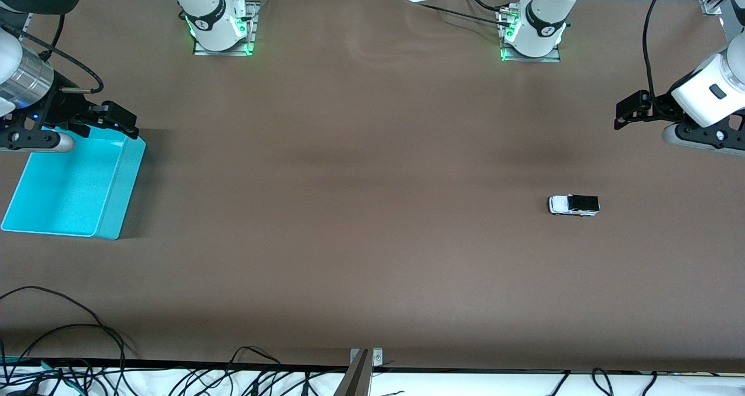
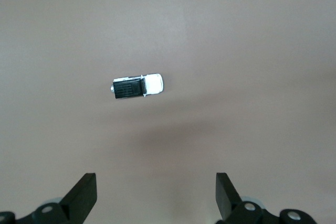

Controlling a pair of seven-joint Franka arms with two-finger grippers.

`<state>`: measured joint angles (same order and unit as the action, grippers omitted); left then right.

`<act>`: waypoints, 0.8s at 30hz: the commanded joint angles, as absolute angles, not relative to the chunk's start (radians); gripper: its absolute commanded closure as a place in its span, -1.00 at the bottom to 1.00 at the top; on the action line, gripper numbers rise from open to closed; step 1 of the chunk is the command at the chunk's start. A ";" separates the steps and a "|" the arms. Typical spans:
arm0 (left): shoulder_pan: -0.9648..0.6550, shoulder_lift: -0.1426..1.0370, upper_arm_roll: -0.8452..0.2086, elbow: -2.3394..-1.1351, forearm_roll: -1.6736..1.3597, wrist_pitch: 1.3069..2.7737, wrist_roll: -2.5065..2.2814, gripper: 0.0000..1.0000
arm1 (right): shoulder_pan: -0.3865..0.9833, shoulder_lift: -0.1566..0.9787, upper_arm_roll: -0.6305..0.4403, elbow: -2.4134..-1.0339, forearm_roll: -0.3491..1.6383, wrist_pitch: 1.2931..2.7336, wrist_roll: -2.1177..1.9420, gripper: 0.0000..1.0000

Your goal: Wind and store white jeep toy

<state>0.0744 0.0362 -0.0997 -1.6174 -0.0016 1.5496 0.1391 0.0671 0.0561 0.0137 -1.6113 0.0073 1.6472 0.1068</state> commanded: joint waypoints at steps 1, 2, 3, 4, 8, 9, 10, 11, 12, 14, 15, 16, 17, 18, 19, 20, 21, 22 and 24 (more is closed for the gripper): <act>0.075 0.061 -0.100 -1.575 0.026 1.514 0.181 -1.00 | 0.067 0.063 0.020 -1.588 0.008 1.637 0.118 -1.00; 0.075 0.064 -0.100 -1.575 0.028 1.514 0.190 -1.00 | 0.067 0.063 0.020 -1.588 0.008 1.637 0.118 -1.00; 0.075 0.069 -0.100 -1.575 0.028 1.514 0.208 -1.00 | 0.067 0.063 0.020 -1.588 0.008 1.637 0.118 -1.00; 0.077 0.075 -0.098 -1.575 0.029 1.514 0.225 -1.00 | 0.067 0.063 0.020 -1.588 0.008 1.637 0.118 -1.00; 0.086 0.120 -0.092 -1.575 0.029 1.516 0.434 -1.00 | 0.067 0.063 0.020 -1.588 0.008 1.637 0.118 -1.00; 0.089 0.123 -0.091 -1.575 0.029 1.517 0.452 -1.00 | 0.066 0.063 0.020 -1.588 0.008 1.637 0.118 -1.00; 0.094 0.126 -0.092 -1.575 0.029 1.519 0.466 -1.00 | 0.066 0.063 0.020 -1.588 0.008 1.637 0.117 -1.00; 0.097 0.130 -0.092 -1.574 0.029 1.519 0.478 -1.00 | 0.067 0.063 0.020 -1.588 0.008 1.637 0.118 -1.00; 0.098 0.136 -0.092 -1.575 0.029 1.520 0.491 -1.00 | 0.067 0.063 0.020 -1.588 0.008 1.637 0.118 -1.00; 0.106 0.150 -0.092 -1.575 0.028 1.520 0.517 -1.00 | 0.067 0.063 0.020 -1.588 0.008 1.638 0.118 -1.00; 0.110 0.159 -0.092 -1.575 0.028 1.522 0.532 -1.00 | 0.067 0.063 0.020 -1.588 0.008 1.638 0.118 -1.00; 0.115 0.169 -0.092 -1.575 0.026 1.522 0.547 -1.00 | 0.067 0.063 0.020 -1.588 0.008 1.638 0.118 -1.00; 0.121 0.178 -0.092 -1.575 0.026 1.523 0.561 -1.00 | 0.067 0.063 0.020 -1.588 0.008 1.638 0.117 -1.00; 0.123 0.187 -0.092 -1.575 0.026 1.523 0.575 -1.00 | 0.067 0.063 0.020 -1.588 0.008 1.638 0.118 -1.00; 0.124 0.196 -0.092 -1.575 0.025 1.525 0.587 -1.00 | 0.067 0.063 0.020 -1.588 0.008 1.638 0.118 -1.00; 0.126 0.207 -0.092 -1.575 0.022 1.525 0.600 -1.00 | 0.067 0.063 0.020 -1.588 0.008 1.637 0.118 -1.00; 0.130 0.216 -0.092 -1.577 0.021 1.525 0.613 -1.00 | 0.067 0.063 0.020 -1.588 0.008 1.638 0.118 -1.00; 0.133 0.225 -0.092 -1.577 0.025 1.525 0.629 -1.00 | 0.067 0.063 0.020 -1.588 0.008 1.638 0.118 -1.00; 0.133 0.236 -0.092 -1.581 0.031 1.537 0.661 -1.00 | 0.067 0.063 0.020 -1.588 0.008 1.637 0.118 -1.00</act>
<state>0.1274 0.1855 -0.0886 -1.6161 -0.0005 1.5420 0.5733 0.0676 0.0561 0.0164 -1.6108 0.0073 1.6472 0.1068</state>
